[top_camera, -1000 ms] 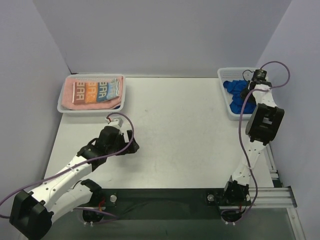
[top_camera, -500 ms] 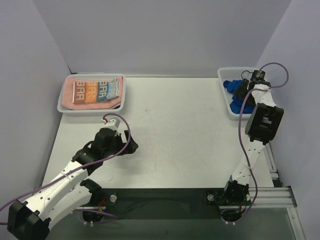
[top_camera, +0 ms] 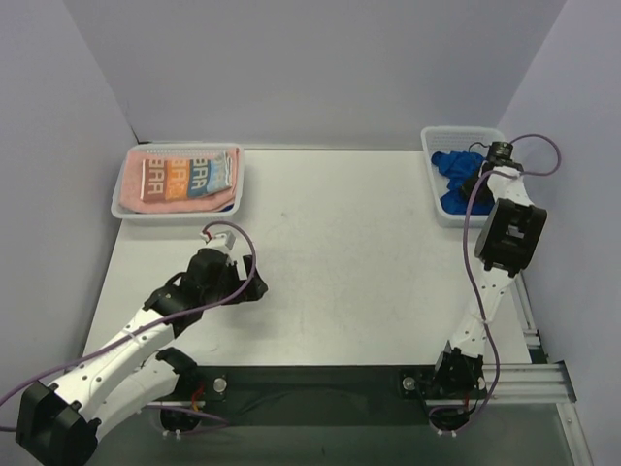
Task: Fold and stack the towels
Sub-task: Grab crumpled towel, then move the towel to the center of the board
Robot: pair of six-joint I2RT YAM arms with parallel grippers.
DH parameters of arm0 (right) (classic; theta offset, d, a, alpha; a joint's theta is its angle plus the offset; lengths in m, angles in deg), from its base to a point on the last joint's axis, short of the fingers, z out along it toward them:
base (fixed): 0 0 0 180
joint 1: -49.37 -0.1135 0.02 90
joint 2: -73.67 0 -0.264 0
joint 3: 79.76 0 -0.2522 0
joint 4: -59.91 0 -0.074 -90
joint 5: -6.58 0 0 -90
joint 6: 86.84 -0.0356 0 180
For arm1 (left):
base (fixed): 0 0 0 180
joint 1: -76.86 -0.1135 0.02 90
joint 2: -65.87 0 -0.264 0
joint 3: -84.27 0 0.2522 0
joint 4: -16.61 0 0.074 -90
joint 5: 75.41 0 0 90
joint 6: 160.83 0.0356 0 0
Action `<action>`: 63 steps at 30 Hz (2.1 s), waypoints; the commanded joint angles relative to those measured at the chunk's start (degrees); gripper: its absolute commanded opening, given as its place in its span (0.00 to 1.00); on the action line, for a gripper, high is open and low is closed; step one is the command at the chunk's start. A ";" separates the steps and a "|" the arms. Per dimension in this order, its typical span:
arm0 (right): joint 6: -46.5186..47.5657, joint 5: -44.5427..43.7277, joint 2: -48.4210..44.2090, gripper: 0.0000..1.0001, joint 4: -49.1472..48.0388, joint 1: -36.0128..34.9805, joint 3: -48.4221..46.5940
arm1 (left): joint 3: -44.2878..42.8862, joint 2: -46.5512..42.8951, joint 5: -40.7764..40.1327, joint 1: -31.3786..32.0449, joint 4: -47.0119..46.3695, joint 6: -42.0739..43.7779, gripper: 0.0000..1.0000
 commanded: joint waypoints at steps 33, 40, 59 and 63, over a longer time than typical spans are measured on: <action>19.29 7.82 -55.60 0.00 -21.90 -26.23 12.03 | -12.09 -2.83 1.32 0.25 0.36 3.83 0.97; 11.21 18.80 -65.35 0.00 -18.31 -38.61 37.24 | -9.01 -6.34 0.01 0.25 1.06 2.43 0.97; 9.28 8.53 -72.04 0.72 2.01 -62.68 61.08 | -7.08 2.16 -1.07 0.25 -2.53 1.99 0.96; 9.88 4.75 -70.21 0.69 1.92 -56.57 62.85 | -7.25 9.54 1.41 0.34 -5.34 3.13 0.96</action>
